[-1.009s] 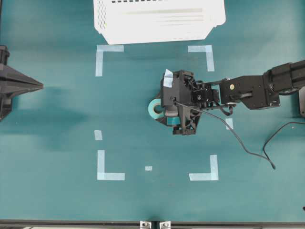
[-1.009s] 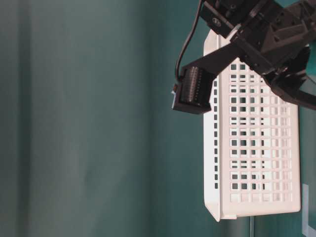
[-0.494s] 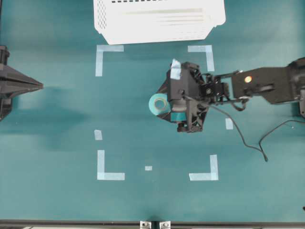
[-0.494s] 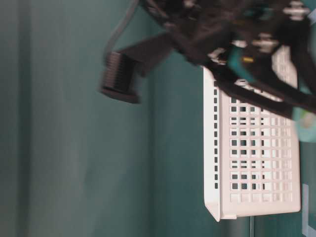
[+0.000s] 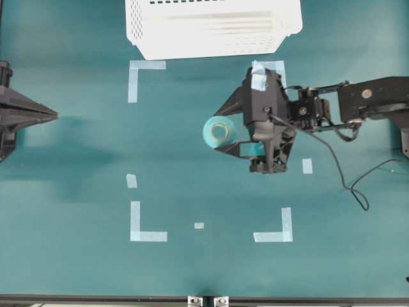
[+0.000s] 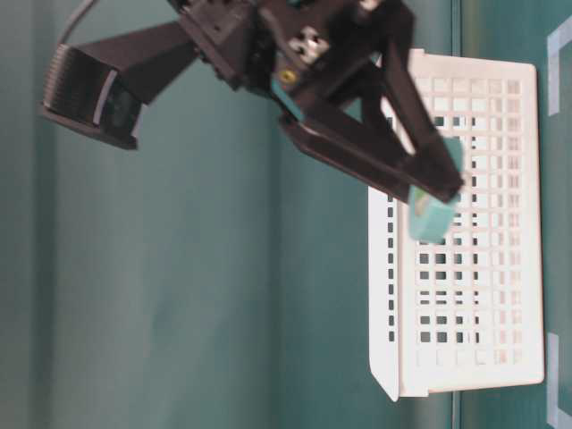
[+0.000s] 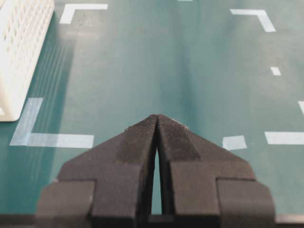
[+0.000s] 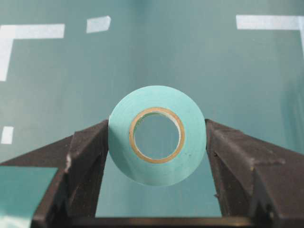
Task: Put the tape in the middle into the white basket.
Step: 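Lift the tape roll with the right gripper and carry it toward the basket, then lower the tape roll into the white basket and open the right gripper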
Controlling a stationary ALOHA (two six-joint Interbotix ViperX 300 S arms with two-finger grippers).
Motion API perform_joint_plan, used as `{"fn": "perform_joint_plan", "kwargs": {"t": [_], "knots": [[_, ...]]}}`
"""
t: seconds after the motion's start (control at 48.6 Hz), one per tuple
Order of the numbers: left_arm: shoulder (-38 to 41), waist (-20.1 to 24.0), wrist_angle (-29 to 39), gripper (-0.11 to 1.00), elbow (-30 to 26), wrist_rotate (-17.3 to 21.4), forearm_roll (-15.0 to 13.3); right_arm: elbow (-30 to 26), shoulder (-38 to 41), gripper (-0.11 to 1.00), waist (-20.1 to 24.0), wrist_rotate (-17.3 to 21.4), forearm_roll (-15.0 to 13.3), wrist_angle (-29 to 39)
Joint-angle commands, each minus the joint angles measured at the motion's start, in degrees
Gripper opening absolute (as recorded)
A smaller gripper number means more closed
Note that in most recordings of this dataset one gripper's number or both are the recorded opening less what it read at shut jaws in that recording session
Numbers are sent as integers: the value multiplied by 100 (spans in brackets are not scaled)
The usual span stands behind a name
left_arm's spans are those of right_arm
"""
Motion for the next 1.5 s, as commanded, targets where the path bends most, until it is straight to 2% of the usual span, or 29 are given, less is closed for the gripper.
{"fn": "perform_joint_plan", "kwargs": {"t": [0.0, 0.206, 0.412, 0.988, 1.277, 1.482], "knots": [[44, -18, -53, -11, -70, 9, -9, -97, -264, 68, -44, 0, -18, 79], [44, -18, -53, -11, -70, 9, -18, -97, -343, 68, -149, 0, -18, 176], [35, -18, -53, -11, -70, 9, -18, -88, -360, 68, -475, 0, -18, 272], [44, -18, -53, -11, -70, 9, -18, 0, -694, 68, -2153, -79, -18, 290], [44, -18, -53, -11, -70, 9, -18, 44, -677, 68, -2742, -88, -18, 255], [44, -18, -53, -11, -70, 9, -18, 44, -562, 68, -2918, -88, -18, 202]]}}
